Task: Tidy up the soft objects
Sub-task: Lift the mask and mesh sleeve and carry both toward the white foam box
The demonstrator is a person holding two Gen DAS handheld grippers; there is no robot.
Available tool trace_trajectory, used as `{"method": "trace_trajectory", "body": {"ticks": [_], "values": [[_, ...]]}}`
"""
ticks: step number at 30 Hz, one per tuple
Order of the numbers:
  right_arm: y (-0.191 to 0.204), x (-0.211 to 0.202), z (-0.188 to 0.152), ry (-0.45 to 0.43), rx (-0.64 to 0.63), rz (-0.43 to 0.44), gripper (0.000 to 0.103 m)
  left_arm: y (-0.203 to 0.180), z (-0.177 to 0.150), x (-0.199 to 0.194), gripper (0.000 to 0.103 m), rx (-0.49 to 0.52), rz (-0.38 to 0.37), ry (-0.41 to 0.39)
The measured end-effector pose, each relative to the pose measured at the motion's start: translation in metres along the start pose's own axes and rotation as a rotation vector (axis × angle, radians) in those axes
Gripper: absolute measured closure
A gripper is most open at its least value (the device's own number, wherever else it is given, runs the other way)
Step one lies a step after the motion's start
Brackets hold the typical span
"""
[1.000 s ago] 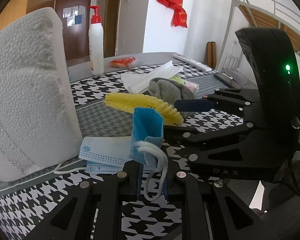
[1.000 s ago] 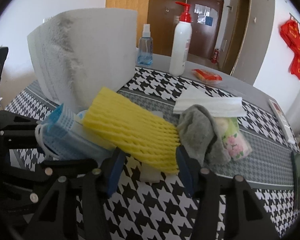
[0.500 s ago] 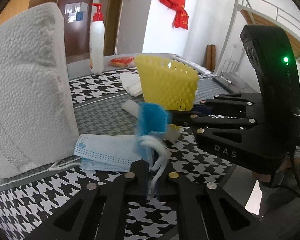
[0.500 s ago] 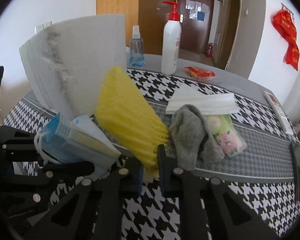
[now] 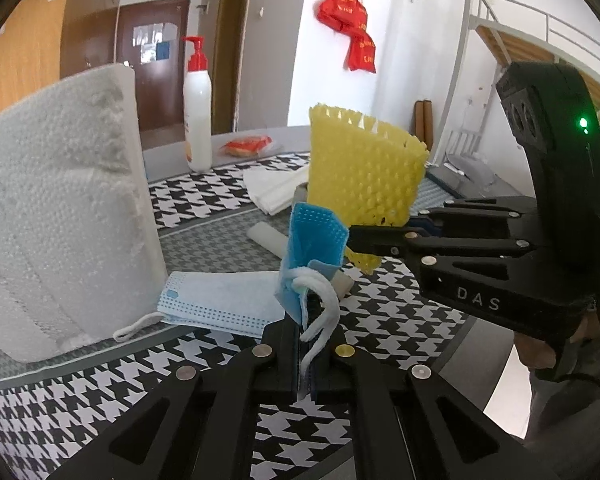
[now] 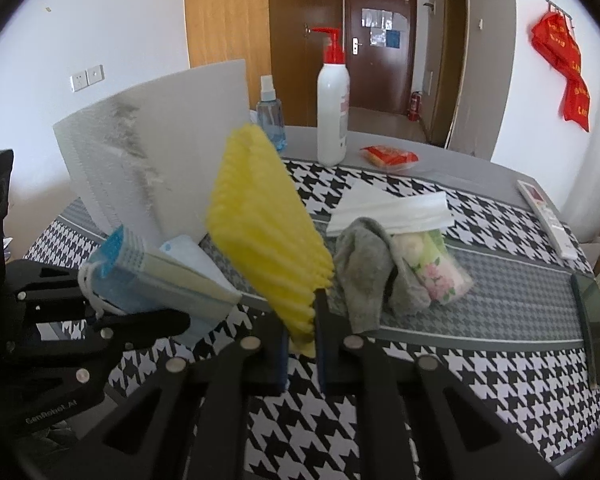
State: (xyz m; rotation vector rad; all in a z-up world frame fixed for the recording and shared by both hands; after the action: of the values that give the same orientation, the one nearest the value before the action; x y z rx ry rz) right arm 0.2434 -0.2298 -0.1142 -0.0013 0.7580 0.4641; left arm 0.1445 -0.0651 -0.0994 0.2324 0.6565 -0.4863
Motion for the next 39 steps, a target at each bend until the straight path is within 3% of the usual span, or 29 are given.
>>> {"method": "trace_trajectory", "body": {"ticks": [39], "values": [[0.007,-0.04,0.006,-0.108,-0.011,0.009,0.089,-0.008,0.02,-0.036,0.1,0.067,0.081,-0.124]]}}
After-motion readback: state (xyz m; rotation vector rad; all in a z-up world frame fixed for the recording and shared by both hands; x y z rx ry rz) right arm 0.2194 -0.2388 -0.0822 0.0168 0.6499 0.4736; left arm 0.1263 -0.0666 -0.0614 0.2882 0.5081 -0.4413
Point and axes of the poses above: each gripper's, at about its wrist camera, not at the fingertips, and x roughly the way its jaws point, y to its left, z to its top, the point moved 2 cm from there along x, roughly the way its jaws point, and after that the axes turned 13 degrees about x, right-handed, at the moved point
